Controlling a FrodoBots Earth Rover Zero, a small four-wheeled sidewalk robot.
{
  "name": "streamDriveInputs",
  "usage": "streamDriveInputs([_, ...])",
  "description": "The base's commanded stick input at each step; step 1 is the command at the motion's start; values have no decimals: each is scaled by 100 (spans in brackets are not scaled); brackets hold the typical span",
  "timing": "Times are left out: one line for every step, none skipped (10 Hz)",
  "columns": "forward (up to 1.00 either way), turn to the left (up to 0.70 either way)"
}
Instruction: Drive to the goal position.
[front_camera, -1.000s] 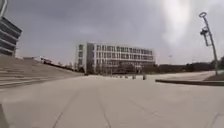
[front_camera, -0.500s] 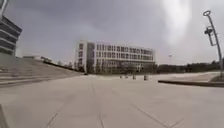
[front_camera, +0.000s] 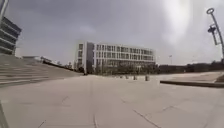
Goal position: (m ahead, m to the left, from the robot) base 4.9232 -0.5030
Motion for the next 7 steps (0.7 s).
streamDriveInputs([70, 0])
streamDriveInputs([70, 0])
streamDriveInputs([70, 0])
streamDriveInputs([70, 0])
streamDriveInputs([70, 0])
streamDriveInputs([70, 0])
streamDriveInputs([70, 0])
